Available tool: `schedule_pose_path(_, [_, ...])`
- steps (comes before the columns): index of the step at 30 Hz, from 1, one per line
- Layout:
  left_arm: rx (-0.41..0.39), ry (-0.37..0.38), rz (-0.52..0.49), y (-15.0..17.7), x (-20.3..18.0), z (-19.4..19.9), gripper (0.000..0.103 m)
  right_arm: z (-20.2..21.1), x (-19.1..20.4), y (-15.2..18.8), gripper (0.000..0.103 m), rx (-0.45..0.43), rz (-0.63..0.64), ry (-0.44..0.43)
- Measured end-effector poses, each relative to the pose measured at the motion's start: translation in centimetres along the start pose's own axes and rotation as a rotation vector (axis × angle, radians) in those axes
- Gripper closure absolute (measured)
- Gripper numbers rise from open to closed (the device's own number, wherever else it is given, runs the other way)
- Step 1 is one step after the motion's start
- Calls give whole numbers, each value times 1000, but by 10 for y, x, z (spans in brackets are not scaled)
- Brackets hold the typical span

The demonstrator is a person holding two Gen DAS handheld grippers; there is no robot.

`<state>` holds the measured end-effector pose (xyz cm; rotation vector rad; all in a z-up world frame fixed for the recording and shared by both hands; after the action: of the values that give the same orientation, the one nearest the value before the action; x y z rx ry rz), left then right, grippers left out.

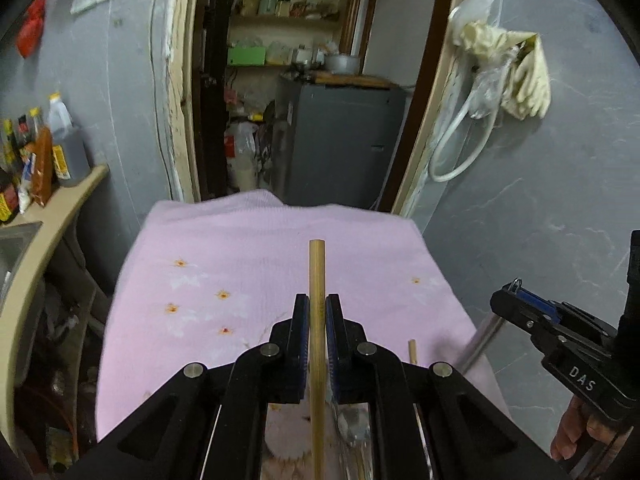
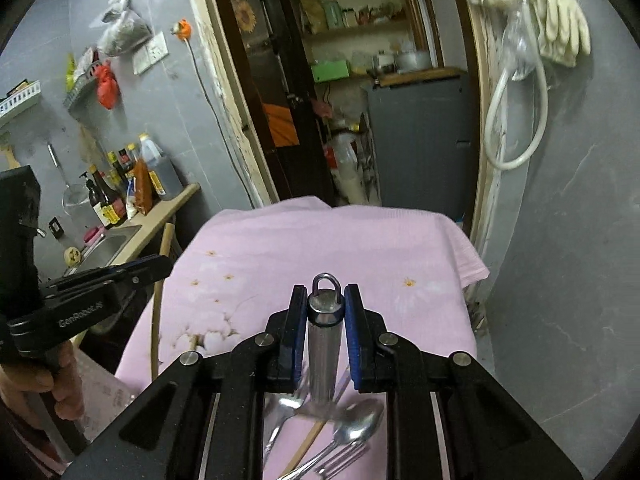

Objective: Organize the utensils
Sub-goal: 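Lift and lower the chopstick into the white holder while the right tool drops its utensil in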

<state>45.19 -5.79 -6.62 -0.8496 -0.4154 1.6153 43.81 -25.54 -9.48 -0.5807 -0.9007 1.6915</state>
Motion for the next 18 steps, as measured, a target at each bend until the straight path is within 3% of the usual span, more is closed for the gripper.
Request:
schedule_pose_path(9, [-157,78,28,-24,13,94,95,68,50,-36,87,-122,44,4])
schedule_pose_path(18, [-377,114,110,-52,65,200,95,126,132,-85,87,-249,102,-167])
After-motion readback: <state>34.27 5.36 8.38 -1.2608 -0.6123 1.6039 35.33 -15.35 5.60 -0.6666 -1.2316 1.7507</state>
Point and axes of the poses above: each gripper's, at about its wrist camera, not at the fingertips, and z roughly against the way its jaws point, x to its left, y to its underside, the point moved 3 cm from there along -z, roughly the way its jaws point, and after that the axes turned 13 degrees about z, right-handed, at the moved point
